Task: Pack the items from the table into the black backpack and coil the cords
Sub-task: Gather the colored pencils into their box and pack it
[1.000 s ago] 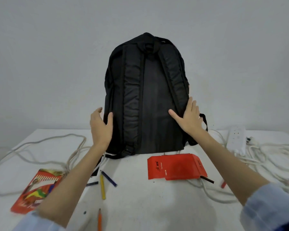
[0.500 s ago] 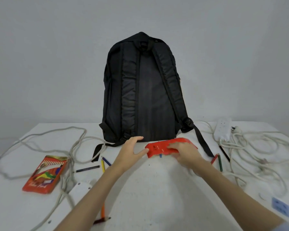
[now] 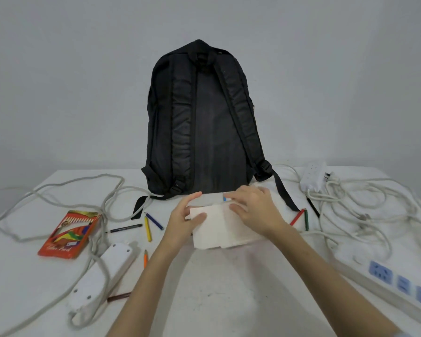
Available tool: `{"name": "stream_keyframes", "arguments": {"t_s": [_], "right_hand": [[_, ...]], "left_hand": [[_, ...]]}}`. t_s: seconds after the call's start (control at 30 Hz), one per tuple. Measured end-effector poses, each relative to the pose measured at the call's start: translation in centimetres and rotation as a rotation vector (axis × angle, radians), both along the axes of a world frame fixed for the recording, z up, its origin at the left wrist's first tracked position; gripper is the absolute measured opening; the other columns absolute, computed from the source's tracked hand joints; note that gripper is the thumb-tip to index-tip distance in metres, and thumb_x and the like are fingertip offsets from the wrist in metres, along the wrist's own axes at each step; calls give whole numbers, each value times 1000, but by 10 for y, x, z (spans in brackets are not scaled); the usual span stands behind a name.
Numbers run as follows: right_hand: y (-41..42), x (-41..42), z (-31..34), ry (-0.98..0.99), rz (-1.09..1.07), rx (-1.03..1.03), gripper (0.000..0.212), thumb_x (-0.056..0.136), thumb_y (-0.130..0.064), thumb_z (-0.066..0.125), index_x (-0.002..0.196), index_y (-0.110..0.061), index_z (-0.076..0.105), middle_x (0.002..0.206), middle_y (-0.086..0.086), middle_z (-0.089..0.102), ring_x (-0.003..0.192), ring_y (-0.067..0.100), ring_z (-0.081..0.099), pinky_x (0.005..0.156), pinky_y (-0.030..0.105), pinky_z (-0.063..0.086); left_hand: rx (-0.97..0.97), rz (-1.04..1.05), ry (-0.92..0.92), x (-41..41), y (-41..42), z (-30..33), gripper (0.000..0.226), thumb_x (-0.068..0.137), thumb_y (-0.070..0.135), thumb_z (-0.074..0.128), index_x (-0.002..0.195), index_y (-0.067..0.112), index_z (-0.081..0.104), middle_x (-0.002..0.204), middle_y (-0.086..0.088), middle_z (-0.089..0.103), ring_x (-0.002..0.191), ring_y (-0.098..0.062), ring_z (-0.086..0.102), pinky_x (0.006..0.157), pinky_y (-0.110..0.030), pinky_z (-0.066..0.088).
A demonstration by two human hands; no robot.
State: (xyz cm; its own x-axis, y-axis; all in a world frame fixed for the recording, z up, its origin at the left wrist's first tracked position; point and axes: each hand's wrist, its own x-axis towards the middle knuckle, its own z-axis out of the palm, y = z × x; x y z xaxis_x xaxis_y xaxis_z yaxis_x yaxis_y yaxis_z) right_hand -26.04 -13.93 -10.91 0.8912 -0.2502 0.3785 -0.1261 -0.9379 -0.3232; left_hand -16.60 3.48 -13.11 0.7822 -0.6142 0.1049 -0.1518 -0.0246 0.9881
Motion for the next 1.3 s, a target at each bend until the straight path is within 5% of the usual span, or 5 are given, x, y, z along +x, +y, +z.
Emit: {"name": "stream_keyframes", "arguments": {"t_s": [0.1,0.2,0.5,0.83,1.3], "right_hand": [[10,-9,-18,-181,-69,-34,37,76,-13,69,113,-15,66,114,11,61,105,34,57,96,51,40],[32,-30,-35,-332,12,75,33,77,-10,56,108,-13,68,110,9,62,99,28,59,92,32,44],[78,-66,-99,-119,192,405,46,68,-33,53,113,-29,64,129,-13,50,125,-1,36,104,4,14],[72,-65,-99,-347,120,749,13,82,-35,54,85,-29,65,105,-15,65,101,3,61,85,16,47],[72,-71,-89,-348,-61,738,63,69,-24,82,123,-24,49,116,-8,51,102,2,54,81,5,44]], "left_hand": [[-59,141,102,-14,3,-6,39,87,1,57,113,30,55,100,-5,58,91,-24,57,71,-33,50],[-164,233,265,-32,12,-12,28,80,5,56,101,22,57,98,-6,57,84,-23,59,64,-35,53],[-72,249,295,-66,40,-51,35,90,-11,38,103,10,63,106,-9,65,96,-16,61,77,-18,50],[-78,86,172,-77,49,-52,59,81,-23,51,120,21,57,134,1,53,123,-5,51,96,-15,44],[-59,243,126,-86,39,-45,22,84,4,65,103,13,60,86,-30,63,72,-24,63,62,-17,52]]}}
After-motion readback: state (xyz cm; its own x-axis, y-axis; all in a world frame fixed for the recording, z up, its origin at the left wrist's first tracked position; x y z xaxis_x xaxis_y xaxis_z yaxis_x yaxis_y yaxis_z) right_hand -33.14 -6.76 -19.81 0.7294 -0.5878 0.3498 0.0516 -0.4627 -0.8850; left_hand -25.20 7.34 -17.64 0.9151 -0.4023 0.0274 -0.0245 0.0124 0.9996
